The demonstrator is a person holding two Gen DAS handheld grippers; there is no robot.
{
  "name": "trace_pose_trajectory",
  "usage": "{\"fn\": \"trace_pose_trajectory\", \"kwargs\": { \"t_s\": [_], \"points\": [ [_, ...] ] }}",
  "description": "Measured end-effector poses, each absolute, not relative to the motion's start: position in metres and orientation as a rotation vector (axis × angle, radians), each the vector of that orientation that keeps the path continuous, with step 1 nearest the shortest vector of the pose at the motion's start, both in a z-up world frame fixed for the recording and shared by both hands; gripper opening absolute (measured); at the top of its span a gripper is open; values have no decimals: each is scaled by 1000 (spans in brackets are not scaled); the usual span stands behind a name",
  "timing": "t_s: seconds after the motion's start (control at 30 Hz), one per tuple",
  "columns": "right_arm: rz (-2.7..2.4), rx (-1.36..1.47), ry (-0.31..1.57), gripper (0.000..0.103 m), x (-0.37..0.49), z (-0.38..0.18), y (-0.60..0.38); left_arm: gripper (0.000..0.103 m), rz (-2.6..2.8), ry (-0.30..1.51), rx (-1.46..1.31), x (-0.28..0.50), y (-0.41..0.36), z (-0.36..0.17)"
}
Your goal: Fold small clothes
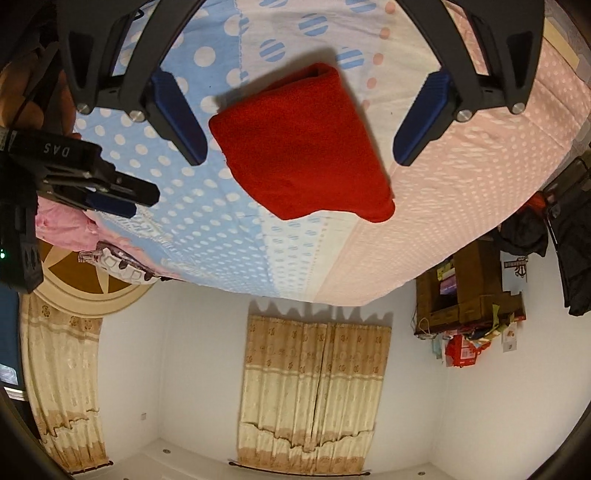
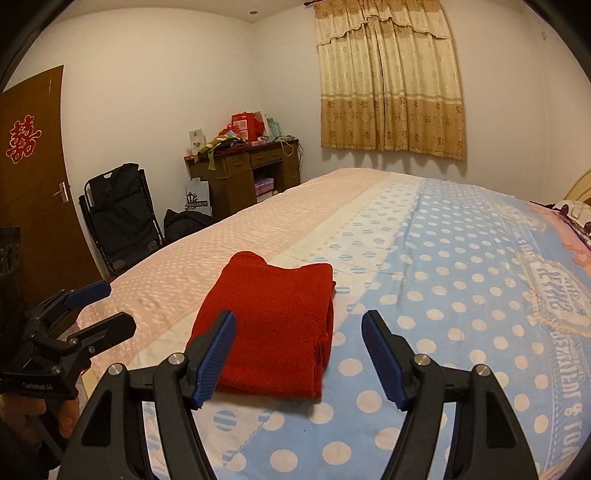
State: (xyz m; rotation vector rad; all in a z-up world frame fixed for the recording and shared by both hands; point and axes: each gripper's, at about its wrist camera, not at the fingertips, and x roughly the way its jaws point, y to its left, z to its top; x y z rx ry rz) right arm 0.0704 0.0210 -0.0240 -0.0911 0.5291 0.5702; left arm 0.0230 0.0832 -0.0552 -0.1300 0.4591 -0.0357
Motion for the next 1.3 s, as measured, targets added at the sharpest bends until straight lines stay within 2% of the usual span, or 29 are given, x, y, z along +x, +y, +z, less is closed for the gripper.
{"fn": "trace_pose_trajectory", "kwargs": {
  "t_s": [1.3],
  "points": [
    [571,-72,460,72,42,-12,6,103,-34,437,-111,11,68,-51]
  ]
}}
